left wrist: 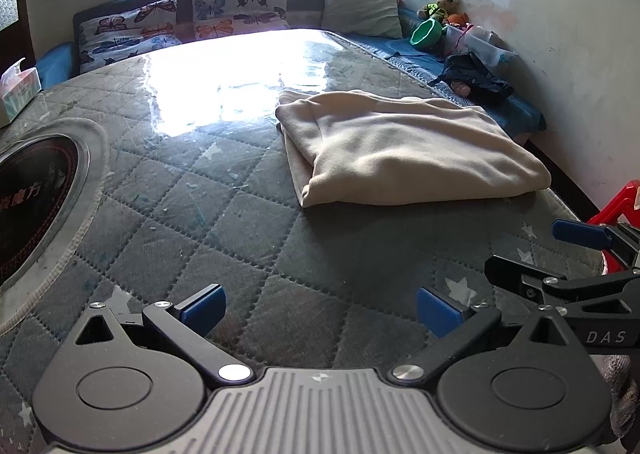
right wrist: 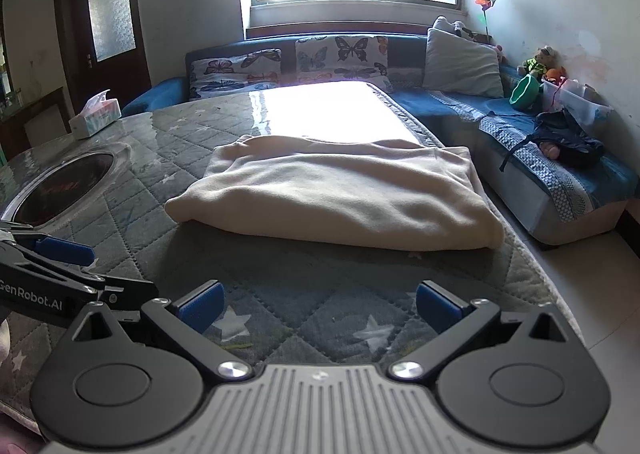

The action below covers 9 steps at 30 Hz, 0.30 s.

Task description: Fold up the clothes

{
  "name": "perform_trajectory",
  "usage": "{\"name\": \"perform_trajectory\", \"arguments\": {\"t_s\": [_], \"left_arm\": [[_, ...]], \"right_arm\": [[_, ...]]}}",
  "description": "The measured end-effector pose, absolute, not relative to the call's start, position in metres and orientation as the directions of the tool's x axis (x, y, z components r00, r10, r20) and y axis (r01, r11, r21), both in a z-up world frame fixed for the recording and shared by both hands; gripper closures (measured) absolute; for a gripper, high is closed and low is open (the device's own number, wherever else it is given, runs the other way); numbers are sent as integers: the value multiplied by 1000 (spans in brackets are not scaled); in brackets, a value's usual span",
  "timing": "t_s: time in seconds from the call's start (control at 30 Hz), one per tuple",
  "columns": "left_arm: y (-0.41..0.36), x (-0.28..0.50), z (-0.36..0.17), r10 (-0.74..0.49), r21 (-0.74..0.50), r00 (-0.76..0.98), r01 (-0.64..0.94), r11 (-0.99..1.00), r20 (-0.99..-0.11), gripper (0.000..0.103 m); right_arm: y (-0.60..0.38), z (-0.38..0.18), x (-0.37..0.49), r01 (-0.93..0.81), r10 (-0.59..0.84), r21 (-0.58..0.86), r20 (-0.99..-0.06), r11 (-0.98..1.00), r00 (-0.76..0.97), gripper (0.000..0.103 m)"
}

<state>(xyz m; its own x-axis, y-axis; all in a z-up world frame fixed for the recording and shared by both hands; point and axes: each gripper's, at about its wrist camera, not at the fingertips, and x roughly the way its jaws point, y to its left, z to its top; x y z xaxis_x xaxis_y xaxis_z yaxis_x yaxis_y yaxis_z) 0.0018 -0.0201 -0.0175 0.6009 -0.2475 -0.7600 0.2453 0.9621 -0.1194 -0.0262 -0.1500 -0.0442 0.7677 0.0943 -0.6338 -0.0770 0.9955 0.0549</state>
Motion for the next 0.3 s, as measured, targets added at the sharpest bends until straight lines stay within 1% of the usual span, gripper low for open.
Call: {"name": "perform_trajectory", "arguments": {"t_s": [0.3], "left_arm": [[-18, 8, -16, -242, -114, 607, 242, 964, -757, 0]], "right_arm": [[-149, -44, -21, -80, 95, 53, -638, 995, 764, 0]]}}
